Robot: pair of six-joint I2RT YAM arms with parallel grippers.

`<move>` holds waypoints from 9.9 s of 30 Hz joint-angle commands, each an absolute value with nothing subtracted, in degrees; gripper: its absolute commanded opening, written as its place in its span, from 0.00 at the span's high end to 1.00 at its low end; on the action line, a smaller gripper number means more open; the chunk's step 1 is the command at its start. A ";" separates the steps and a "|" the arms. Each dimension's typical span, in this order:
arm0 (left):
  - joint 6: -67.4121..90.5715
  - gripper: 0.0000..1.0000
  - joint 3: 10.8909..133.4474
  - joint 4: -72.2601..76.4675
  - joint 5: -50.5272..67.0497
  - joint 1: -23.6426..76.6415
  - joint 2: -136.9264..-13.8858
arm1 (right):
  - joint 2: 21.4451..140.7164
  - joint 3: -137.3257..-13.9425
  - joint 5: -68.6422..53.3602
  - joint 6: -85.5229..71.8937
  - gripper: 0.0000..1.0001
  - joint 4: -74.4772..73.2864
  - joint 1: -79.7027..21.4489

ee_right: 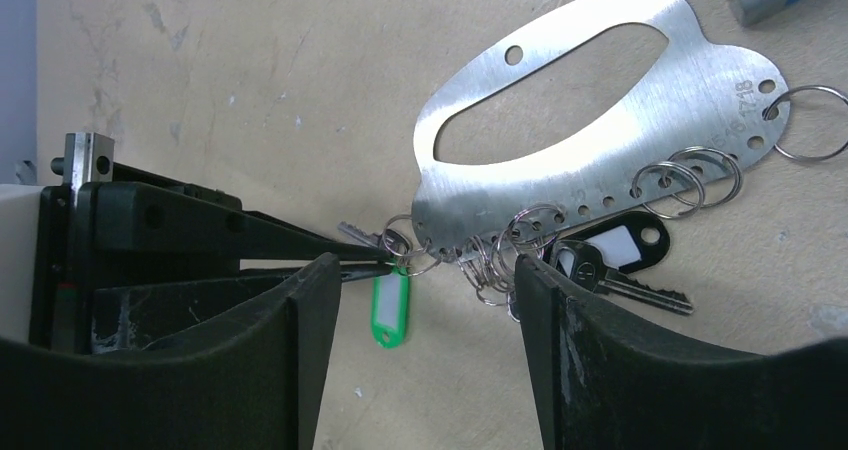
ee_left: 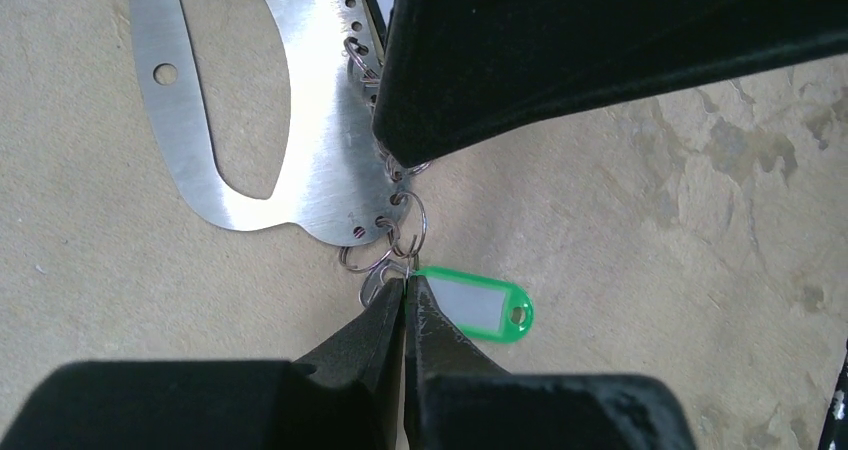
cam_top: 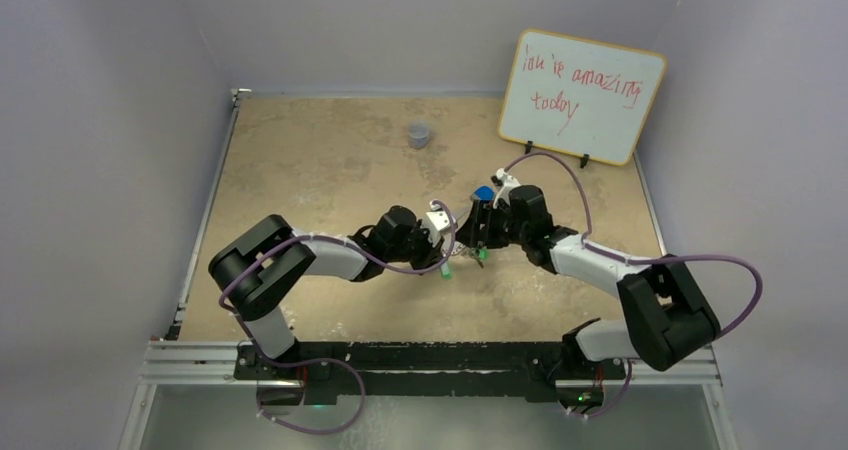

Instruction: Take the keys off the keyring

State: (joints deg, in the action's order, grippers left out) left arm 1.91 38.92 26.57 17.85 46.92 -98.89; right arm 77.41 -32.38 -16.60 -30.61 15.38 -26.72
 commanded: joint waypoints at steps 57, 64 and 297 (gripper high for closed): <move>7.78 1.00 22.97 32.22 14.95 41.74 -83.06 | 43.45 -30.33 -17.01 9.94 0.13 26.70 -35.60; 9.05 1.00 21.88 33.14 17.16 38.50 -82.78 | 51.06 -26.41 -27.08 21.37 0.23 23.24 -35.62; 31.87 1.00 9.70 64.58 29.02 32.60 -77.96 | 92.15 -16.81 -21.34 17.83 1.00 85.32 -45.51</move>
State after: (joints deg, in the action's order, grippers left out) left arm 32.80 9.61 64.95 28.91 32.75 -80.07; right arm 93.93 -15.42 -20.73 15.14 83.35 -45.71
